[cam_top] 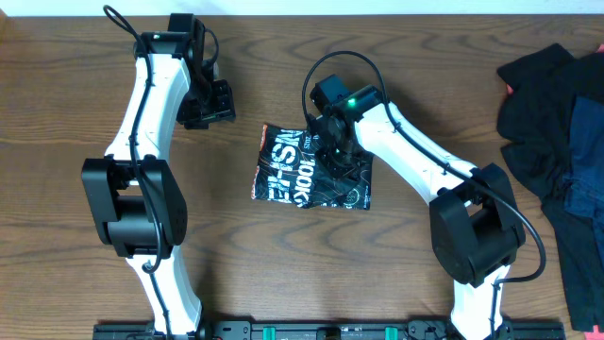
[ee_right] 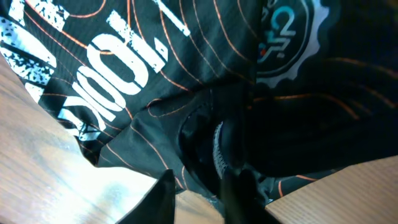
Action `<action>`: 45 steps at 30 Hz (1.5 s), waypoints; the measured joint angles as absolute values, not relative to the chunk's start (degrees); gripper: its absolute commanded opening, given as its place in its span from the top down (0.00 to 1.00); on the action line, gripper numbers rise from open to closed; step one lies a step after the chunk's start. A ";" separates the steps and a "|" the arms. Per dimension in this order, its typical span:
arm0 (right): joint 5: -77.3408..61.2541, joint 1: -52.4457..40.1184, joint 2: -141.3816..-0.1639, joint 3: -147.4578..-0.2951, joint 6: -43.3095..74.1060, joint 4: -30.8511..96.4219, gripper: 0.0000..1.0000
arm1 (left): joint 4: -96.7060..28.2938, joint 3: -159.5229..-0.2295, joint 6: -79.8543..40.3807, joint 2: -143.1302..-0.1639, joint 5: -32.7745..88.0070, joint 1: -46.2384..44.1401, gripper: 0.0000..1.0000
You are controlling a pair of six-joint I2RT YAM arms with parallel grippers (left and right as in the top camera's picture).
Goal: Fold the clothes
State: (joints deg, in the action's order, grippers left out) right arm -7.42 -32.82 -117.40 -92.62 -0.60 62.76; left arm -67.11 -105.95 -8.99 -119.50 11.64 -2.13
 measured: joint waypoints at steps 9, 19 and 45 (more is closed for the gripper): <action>-6.81 -32.82 -117.40 -91.81 -0.64 62.33 0.99 | -67.09 -105.95 -8.99 -119.50 11.64 -2.13 0.44; 2.63 -31.73 -117.43 -89.38 7.22 69.38 0.99 | -67.11 -105.95 -8.99 -119.50 11.64 -2.13 0.44; 5.80 -22.09 -117.43 -89.38 20.58 67.51 0.90 | -62.89 -105.97 2.00 -124.22 24.97 -7.73 0.21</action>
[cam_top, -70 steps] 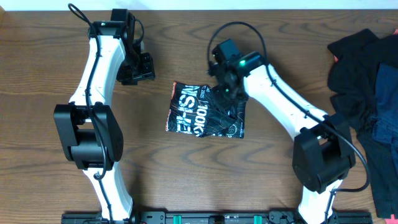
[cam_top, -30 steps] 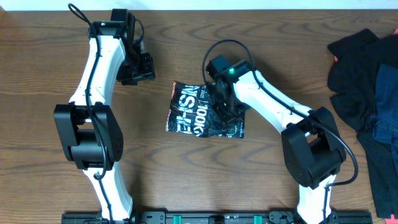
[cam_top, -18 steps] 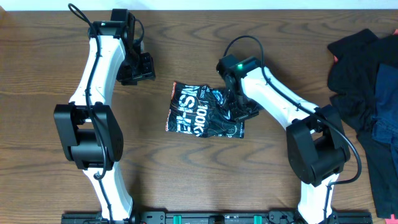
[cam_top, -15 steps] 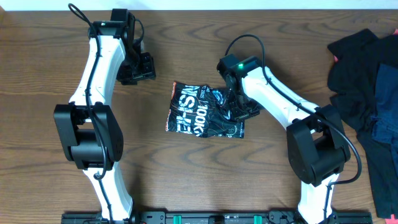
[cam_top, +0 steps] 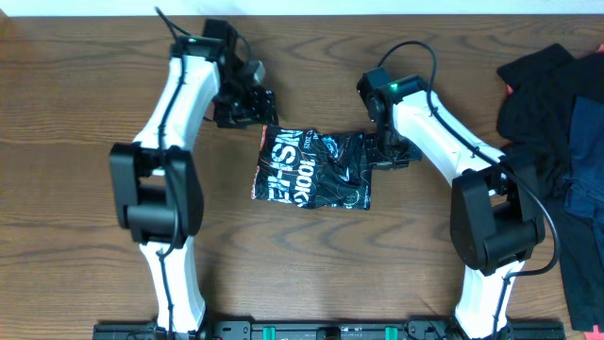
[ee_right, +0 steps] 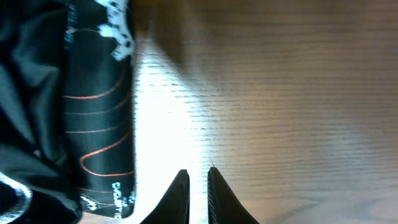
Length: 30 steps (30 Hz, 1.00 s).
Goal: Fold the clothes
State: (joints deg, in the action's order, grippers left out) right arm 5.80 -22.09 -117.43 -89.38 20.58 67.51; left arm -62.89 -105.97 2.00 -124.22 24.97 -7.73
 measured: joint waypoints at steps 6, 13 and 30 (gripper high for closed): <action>5.34 -21.78 -117.43 -89.38 20.58 68.07 0.90 | -62.72 -105.97 3.33 -130.93 25.56 -7.99 0.21; 5.02 -20.88 -117.43 -89.38 20.58 67.85 0.90 | -62.78 -106.13 4.54 -133.64 26.70 -8.10 0.23; 4.91 -19.20 -117.43 -89.38 20.58 68.25 0.91 | -59.00 -106.10 2.07 -134.65 26.61 -12.12 0.94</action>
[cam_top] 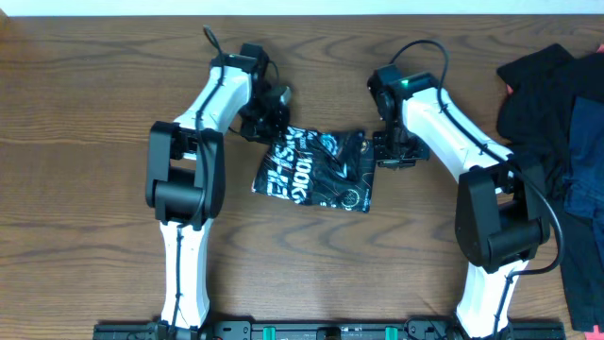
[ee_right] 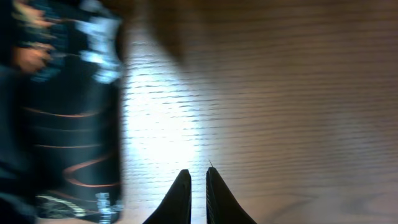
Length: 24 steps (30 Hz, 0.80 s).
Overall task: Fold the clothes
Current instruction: 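Carry the folded bundle to the upper left with the left gripper and release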
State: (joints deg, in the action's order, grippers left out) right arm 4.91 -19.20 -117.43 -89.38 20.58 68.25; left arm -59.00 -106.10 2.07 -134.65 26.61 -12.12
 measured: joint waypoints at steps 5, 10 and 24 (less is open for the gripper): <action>4.91 -17.26 -117.43 -89.36 20.49 68.45 0.92 | -55.29 -108.27 -4.71 -134.61 20.93 -6.09 0.94; 4.89 -15.73 -117.43 -89.36 20.36 68.38 0.92 | -51.00 -111.42 -12.95 -134.61 16.91 5.39 0.94; 4.97 -7.22 -117.43 -89.36 20.34 66.28 0.92 | -53.76 -112.66 -37.76 -134.61 13.50 34.48 0.94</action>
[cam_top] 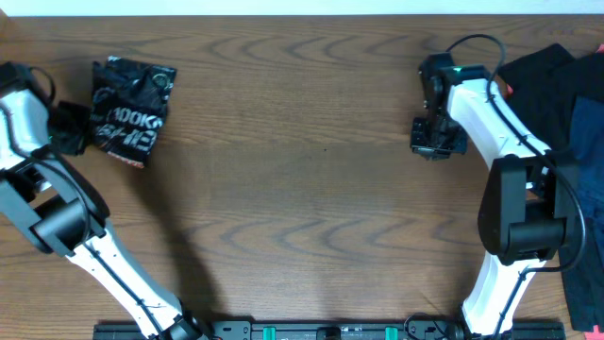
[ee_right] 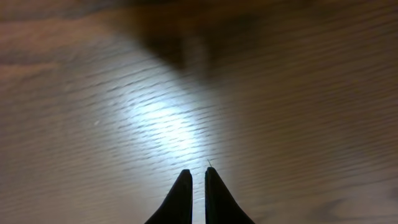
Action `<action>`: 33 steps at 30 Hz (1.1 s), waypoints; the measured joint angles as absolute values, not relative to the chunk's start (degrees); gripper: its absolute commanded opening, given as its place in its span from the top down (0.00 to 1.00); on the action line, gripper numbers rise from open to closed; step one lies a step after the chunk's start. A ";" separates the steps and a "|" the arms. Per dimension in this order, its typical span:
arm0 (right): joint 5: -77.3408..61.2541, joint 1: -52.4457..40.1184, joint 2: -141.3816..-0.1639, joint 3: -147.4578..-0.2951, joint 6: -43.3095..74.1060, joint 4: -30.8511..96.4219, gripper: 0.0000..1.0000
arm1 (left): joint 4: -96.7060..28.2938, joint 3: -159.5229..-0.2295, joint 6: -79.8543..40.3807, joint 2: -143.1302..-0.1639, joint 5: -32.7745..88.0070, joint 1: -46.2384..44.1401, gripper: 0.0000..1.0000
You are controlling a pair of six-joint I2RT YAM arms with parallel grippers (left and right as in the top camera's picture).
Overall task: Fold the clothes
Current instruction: 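Carry the folded bundle to the upper left with the left gripper and release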
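A folded black garment (cam_top: 130, 111) with white lettering lies at the far left of the wooden table (cam_top: 302, 189). My left gripper (cam_top: 70, 129) sits against its left edge and appears shut on the cloth there. Far across the table my right gripper (cam_top: 435, 142) hovers over bare wood, close to the pile of unfolded clothes (cam_top: 552, 104). In the right wrist view the right gripper (ee_right: 198, 172) is shut, its fingertips nearly touching with nothing between them.
The pile at the right edge holds dark garments and a blue one (cam_top: 587, 142), with a bit of red (cam_top: 511, 89) showing. The right arm's cable loops above its wrist.
The folded garment was in the middle of the table with my left gripper at its top-left corner; both are now at the far left. My right gripper has shifted right, away from where the garment lay.
First my right gripper pressed on the folded garment at table centre while the left hung apart. Then the right sat shut off its right edge and the left came to its top-left corner. Now the garment is at the far left and the right gripper near the pile.
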State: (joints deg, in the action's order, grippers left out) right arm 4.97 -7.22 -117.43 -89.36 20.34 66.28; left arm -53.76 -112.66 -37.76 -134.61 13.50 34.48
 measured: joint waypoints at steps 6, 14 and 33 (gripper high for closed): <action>4.86 -5.50 -117.43 -89.36 20.36 65.39 0.90 | -55.09 -112.66 -37.50 -134.61 13.52 35.03 0.02; 3.03 -4.64 -117.43 -89.34 18.79 60.86 0.85 | -55.22 -112.66 -34.15 -133.34 13.74 34.00 0.02; -6.24 -1.19 -114.43 -89.12 6.48 44.14 0.01 | -69.32 -113.25 -5.91 -116.92 12.93 7.97 0.02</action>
